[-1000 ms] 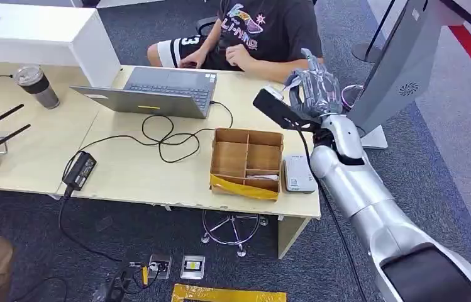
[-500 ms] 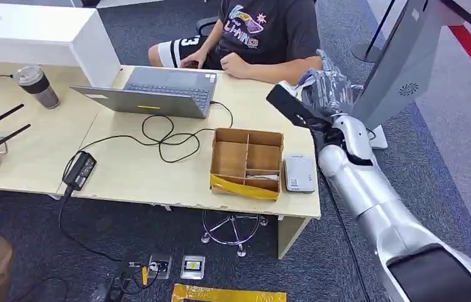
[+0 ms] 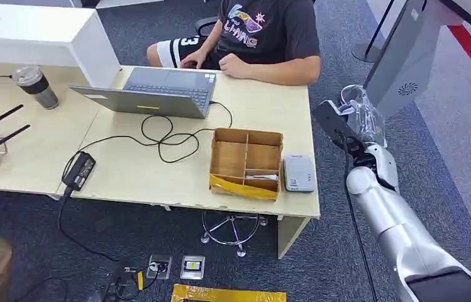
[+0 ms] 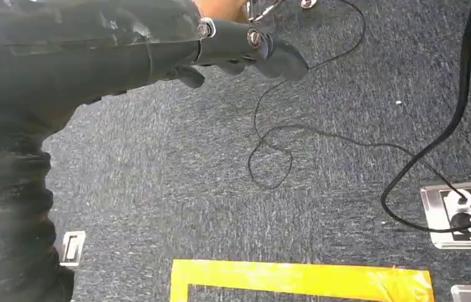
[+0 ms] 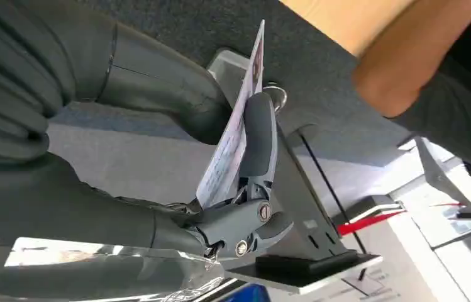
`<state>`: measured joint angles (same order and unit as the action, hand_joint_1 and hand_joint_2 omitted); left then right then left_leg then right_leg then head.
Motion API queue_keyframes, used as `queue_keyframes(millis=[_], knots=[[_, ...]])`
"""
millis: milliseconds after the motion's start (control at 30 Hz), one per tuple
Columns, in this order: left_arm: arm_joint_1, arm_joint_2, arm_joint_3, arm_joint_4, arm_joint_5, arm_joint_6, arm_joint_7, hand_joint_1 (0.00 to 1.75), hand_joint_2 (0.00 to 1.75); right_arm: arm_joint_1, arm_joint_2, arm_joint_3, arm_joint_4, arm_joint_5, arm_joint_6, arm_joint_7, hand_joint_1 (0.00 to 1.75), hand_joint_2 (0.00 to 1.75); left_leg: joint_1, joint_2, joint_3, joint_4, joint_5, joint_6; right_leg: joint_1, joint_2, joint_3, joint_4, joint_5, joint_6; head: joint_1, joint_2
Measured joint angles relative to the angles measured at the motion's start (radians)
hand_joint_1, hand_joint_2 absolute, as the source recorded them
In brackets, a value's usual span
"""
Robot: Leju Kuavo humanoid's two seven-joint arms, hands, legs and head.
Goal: Pass the card to the sensor for recognition and then transmit it.
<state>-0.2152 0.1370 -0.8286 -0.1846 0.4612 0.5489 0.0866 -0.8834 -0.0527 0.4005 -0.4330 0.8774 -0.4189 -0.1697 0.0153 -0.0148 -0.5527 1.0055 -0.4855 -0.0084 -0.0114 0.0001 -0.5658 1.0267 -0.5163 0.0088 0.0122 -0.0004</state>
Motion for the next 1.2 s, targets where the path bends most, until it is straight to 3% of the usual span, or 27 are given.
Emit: queue_keyframes(millis=[567,1200], knots=[[-0.004,0.0,0.0,0.0,-0.007,-0.006,-0.001,0.0,1.75,0.044,-0.038,-0.057,0.0,-0.034,-0.003,0.005,1.75,1.75,0.0,0.0,0.0,0.0,0.0,0.0,0.0,0.001,0.0,0.0,0.0,0.0,0.0,0.0],[-0.019,-0.003,0.0,0.0,-0.014,-0.018,0.005,0.0,1.75,0.143,-0.01,-0.057,0.018,-0.03,0.013,-0.009,1.75,1.75,0.0,0.0,0.0,0.0,0.0,0.0,0.0,0.001,0.0,0.0,0.0,0.0,0.0,0.0]])
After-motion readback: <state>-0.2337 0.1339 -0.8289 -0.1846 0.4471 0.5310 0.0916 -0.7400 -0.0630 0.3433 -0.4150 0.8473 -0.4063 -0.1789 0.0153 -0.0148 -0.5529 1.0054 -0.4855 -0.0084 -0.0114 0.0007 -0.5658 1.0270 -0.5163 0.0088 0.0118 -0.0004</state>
